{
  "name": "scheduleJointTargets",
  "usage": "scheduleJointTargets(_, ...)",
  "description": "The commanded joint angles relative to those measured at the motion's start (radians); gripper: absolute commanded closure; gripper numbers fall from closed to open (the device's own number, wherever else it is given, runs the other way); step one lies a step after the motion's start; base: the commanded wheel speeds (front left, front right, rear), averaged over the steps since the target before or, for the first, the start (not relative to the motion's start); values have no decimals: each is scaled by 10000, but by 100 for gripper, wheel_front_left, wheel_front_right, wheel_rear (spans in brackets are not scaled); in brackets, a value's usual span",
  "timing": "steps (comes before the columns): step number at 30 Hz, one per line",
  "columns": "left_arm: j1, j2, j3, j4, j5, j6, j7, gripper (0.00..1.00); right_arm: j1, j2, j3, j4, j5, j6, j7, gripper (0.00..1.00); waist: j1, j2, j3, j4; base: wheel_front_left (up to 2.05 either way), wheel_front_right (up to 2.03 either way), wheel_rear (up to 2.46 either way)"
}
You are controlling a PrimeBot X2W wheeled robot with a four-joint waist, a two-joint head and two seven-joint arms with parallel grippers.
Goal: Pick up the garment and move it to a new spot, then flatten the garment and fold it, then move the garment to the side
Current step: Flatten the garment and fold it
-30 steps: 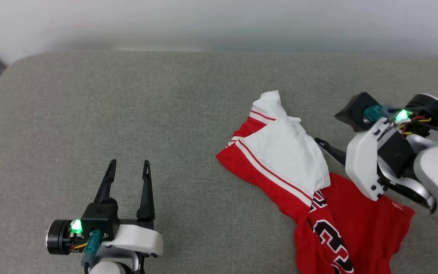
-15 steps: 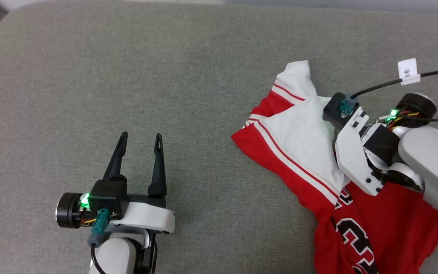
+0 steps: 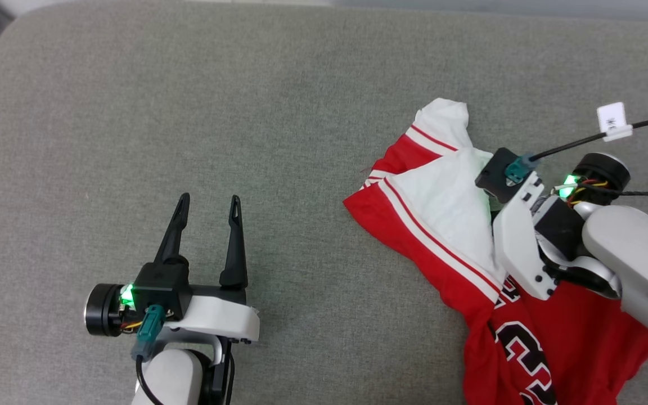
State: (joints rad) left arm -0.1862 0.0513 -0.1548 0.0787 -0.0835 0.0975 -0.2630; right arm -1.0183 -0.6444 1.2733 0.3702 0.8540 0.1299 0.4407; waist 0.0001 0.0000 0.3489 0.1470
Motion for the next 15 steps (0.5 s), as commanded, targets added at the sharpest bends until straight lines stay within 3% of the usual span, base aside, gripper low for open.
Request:
scheduleJointTargets(1,115,-11,25,23,34,1,-27,0,219,-149,80,71,153,3,-196,100,-1,0,-241,-78,0,0,0)
scheduleJointTargets(9,647,-11,173,113,43,-48,-27,0,-92,-1073,-444,-686,635,5,-2264,100,-1,0,-1146,-179,0,0,0)
scheduleJointTargets(15,949,-13,225,49,53,-58,-27,0,-203,-1444,-1116,-1636,550,5,-2952,100,-1,0,-1490,-43,0,0,0)
